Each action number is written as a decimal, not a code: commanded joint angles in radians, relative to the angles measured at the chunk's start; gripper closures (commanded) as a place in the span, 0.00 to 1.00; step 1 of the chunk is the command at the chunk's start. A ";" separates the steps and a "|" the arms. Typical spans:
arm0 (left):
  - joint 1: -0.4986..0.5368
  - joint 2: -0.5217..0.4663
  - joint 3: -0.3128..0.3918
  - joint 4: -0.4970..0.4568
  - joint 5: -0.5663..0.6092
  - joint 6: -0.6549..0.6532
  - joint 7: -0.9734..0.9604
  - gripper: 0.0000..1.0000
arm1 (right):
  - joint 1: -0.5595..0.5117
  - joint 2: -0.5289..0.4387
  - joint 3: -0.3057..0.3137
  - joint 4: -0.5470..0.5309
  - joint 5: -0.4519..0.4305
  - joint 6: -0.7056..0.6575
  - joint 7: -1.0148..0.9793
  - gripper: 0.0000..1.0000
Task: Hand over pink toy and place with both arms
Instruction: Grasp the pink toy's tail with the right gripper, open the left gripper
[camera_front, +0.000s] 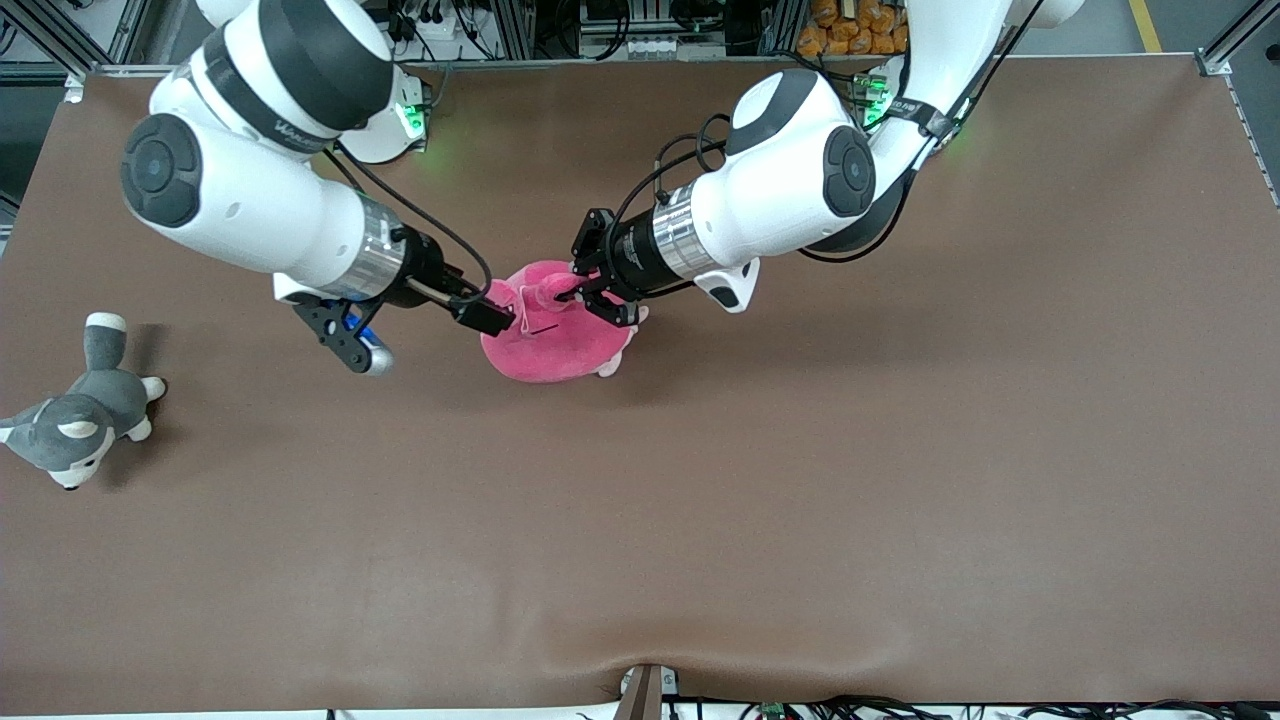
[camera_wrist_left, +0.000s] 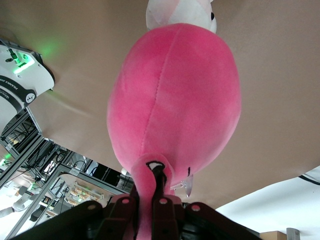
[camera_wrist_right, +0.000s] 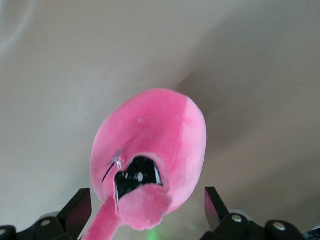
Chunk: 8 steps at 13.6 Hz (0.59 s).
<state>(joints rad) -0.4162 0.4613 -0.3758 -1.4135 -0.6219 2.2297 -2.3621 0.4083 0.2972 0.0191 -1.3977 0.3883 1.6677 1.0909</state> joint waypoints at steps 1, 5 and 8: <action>-0.009 0.013 0.003 0.018 -0.019 0.013 -0.017 1.00 | 0.018 0.017 -0.010 0.028 0.015 -0.006 0.023 0.02; -0.009 0.014 0.005 0.019 -0.019 0.013 -0.017 1.00 | 0.024 0.030 -0.010 0.026 0.012 -0.005 0.023 0.05; 0.002 0.002 0.003 0.019 -0.021 0.011 -0.019 1.00 | 0.026 0.049 -0.010 0.026 0.011 -0.005 0.023 0.05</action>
<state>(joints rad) -0.4152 0.4691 -0.3746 -1.4122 -0.6219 2.2359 -2.3621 0.4207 0.3205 0.0189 -1.3978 0.3883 1.6678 1.0942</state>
